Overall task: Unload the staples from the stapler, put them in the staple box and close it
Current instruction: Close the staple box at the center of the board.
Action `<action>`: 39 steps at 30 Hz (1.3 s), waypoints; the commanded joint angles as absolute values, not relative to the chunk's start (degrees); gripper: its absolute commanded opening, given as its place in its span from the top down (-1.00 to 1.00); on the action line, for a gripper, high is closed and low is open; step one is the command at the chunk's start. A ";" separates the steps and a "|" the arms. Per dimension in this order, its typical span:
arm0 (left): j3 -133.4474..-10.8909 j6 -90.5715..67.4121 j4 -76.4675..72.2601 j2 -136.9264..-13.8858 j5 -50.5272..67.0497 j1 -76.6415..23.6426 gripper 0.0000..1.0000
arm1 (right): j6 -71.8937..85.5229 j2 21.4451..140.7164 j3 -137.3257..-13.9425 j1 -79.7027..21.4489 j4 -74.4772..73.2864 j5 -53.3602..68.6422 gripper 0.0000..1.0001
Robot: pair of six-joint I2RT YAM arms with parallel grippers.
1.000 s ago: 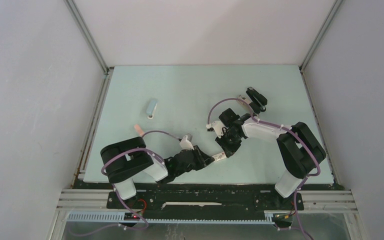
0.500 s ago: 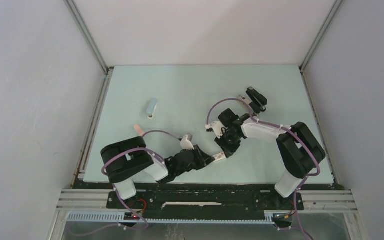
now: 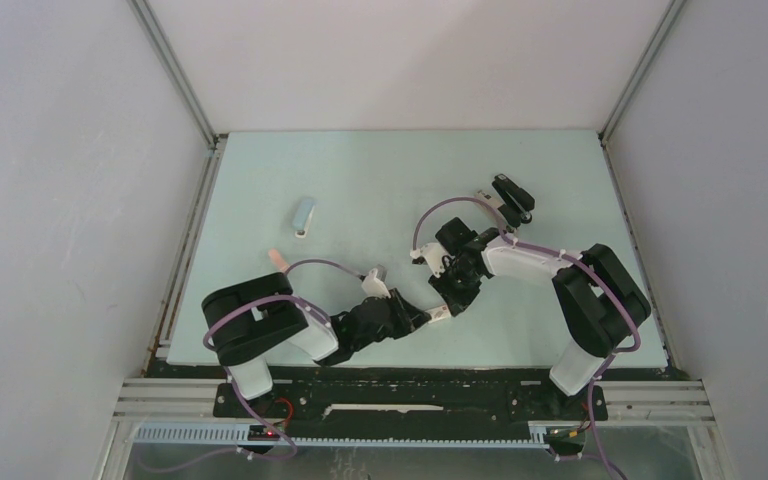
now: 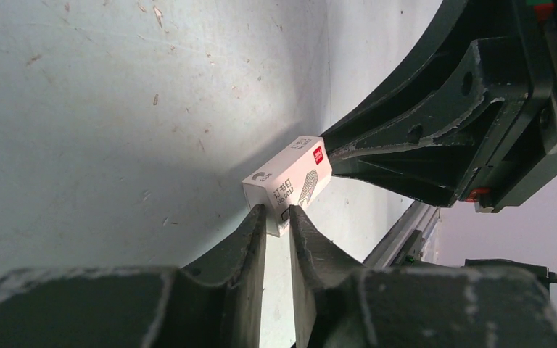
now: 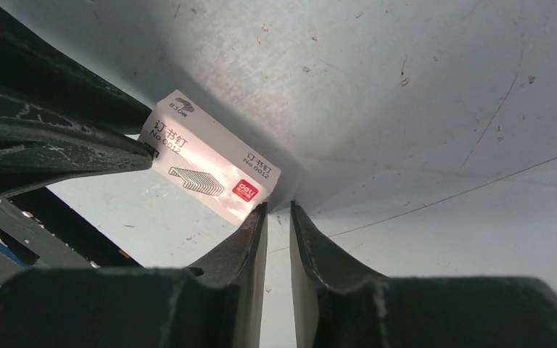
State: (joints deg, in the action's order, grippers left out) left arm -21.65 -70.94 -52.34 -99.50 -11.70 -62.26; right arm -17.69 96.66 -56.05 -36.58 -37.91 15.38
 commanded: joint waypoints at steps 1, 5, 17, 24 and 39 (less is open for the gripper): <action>-23.73 -69.60 -53.28 -98.78 -11.77 -62.08 0.52 | -17.82 98.79 -55.59 -37.88 -37.51 15.11 0.47; -22.15 -68.55 -53.35 -96.62 -12.29 -62.05 0.48 | -17.84 98.66 -55.68 -37.84 -37.59 14.51 0.44; -16.28 -66.09 -53.27 -90.59 -14.58 -62.14 0.32 | -17.87 97.67 -55.94 -35.76 -38.12 14.42 0.40; -13.83 -63.74 -50.87 -85.73 -16.76 -62.05 0.13 | -18.10 96.07 -55.93 -33.93 -38.30 14.50 0.40; -12.64 -56.89 -32.41 -68.87 -23.65 -61.53 -0.28 | -19.18 90.14 -56.21 -28.75 -39.69 15.65 0.39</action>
State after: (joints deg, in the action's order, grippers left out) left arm -13.80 -61.23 -39.42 -74.11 -19.25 -62.00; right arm -18.13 94.37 -55.96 -30.44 -38.85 15.49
